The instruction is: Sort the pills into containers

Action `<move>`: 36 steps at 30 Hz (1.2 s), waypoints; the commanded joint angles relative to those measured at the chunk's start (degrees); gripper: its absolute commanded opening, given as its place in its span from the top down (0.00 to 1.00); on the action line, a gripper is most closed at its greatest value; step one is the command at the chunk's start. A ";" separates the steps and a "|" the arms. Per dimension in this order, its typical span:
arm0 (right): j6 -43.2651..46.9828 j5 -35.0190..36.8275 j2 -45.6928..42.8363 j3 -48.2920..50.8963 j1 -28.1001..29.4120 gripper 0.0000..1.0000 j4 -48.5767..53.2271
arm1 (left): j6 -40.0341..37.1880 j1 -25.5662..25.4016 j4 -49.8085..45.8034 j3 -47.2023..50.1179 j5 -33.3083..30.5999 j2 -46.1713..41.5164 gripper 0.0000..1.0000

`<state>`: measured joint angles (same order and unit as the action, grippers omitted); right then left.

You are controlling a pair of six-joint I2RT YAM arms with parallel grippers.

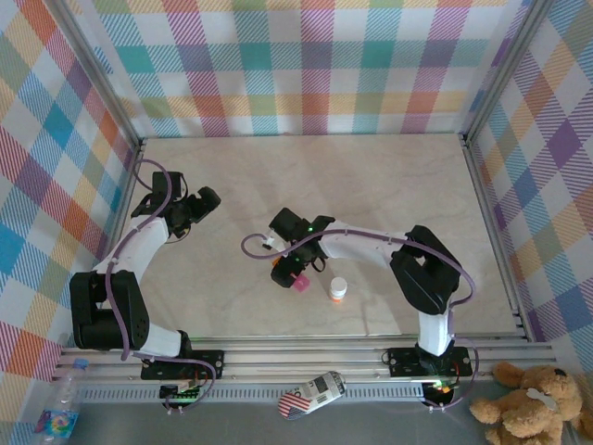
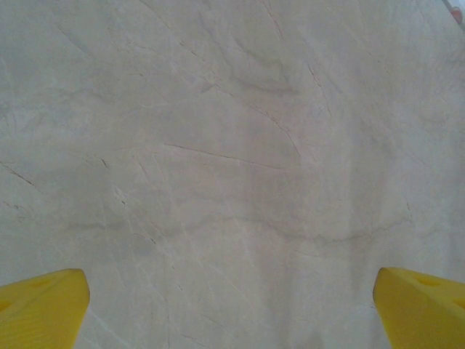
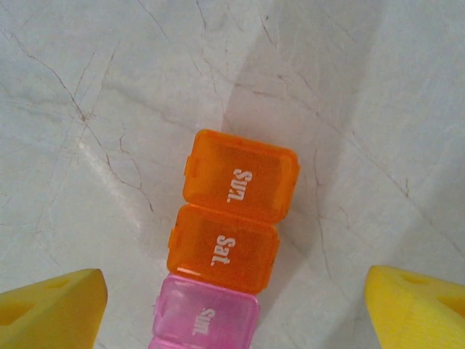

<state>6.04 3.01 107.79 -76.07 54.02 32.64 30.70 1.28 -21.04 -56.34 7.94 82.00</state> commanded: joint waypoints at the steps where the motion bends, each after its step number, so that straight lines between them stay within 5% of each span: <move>1: -6.88 -1.11 -1.55 1.40 0.35 0.10 1.67 | 1.29 1.01 -0.78 -1.10 1.41 -1.90 0.00; 8: -13.68 -0.75 -4.59 4.82 0.41 0.00 -1.99 | 1.91 1.00 0.52 -0.36 1.90 -3.82 0.00; 25: -22.45 4.17 -5.05 4.98 0.30 0.00 -1.61 | 3.10 0.96 1.67 1.13 2.14 -5.88 0.00; 36: -24.32 3.19 -1.59 5.15 0.31 0.13 -1.09 | 3.85 1.00 1.60 1.10 3.39 -4.28 0.00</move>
<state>-17.02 6.63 104.77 -70.59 54.02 30.15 33.71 1.28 -20.40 -55.66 10.09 77.23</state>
